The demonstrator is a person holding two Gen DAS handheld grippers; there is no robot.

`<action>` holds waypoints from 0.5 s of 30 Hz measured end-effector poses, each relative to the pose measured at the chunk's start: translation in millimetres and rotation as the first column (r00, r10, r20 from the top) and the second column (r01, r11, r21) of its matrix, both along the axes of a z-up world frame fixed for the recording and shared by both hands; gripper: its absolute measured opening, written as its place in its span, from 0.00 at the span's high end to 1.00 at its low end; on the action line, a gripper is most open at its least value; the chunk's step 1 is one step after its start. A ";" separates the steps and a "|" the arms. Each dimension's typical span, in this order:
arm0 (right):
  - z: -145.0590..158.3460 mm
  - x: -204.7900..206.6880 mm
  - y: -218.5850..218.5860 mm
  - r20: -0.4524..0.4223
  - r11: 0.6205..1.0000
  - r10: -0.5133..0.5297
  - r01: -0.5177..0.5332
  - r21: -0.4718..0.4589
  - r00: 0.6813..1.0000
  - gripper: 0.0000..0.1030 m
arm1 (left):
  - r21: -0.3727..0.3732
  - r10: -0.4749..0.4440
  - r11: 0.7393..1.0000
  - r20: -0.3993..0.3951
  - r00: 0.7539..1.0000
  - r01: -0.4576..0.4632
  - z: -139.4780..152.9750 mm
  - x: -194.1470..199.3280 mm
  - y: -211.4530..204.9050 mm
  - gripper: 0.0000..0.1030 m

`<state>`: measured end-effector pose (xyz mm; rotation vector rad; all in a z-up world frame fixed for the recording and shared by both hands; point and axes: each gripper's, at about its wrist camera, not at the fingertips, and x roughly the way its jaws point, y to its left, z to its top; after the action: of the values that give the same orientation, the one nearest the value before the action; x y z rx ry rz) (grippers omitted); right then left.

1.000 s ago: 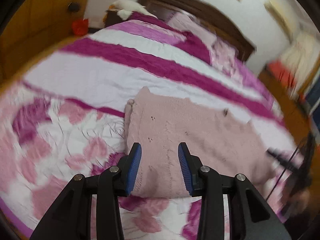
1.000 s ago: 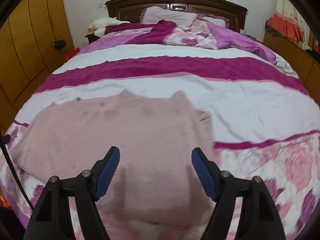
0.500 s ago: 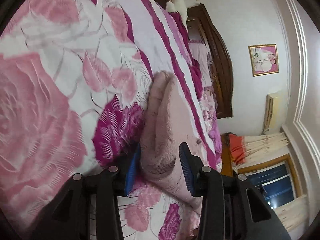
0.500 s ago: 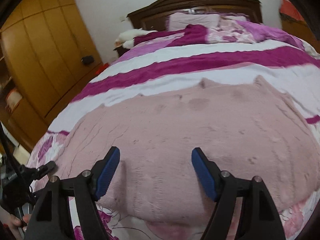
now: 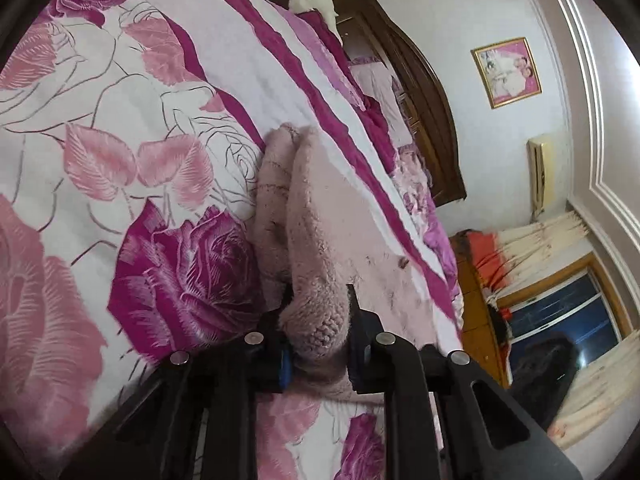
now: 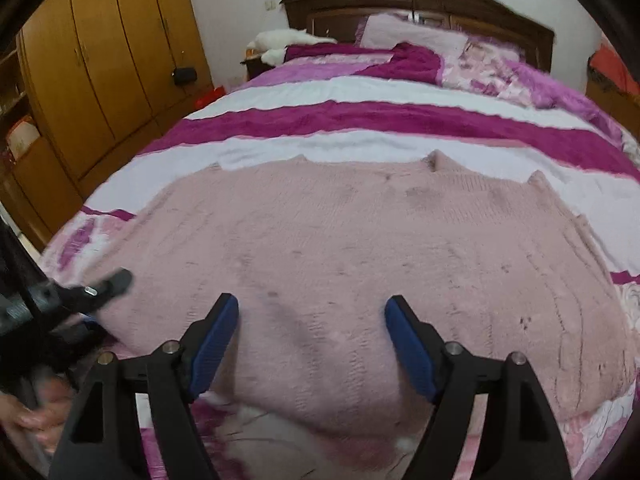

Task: Fold small clothes
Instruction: 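Grasp the folded cardigan edge with the left gripper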

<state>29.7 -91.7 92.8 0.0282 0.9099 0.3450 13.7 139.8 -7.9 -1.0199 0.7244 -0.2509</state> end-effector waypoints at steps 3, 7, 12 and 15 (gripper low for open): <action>12.3 -5.0 6.8 -0.043 0.998 0.017 -0.014 0.057 0.999 0.22 | -0.022 -0.010 1.000 -0.008 1.000 0.010 -3.6 -7.4 8.1 1.00; 12.0 -16.5 15.9 -0.079 0.992 -0.007 0.017 0.125 0.997 0.21 | -0.142 -0.022 0.990 -0.018 1.000 0.019 -19.2 -4.6 21.2 1.00; -17.6 -33.9 -0.6 -0.169 0.965 -0.201 0.225 0.136 0.965 0.21 | -0.075 -0.050 0.996 0.000 0.999 0.050 -10.9 -4.9 15.9 1.00; -25.7 -46.9 -34.9 -0.262 0.888 -0.345 0.404 0.220 0.901 0.21 | -0.091 -0.044 0.995 -0.014 0.999 0.043 -10.9 -5.9 18.7 1.00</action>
<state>-17.2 -126.6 67.1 0.4996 1.0433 0.0981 7.8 158.6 -18.9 -1.0944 0.7560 -0.3157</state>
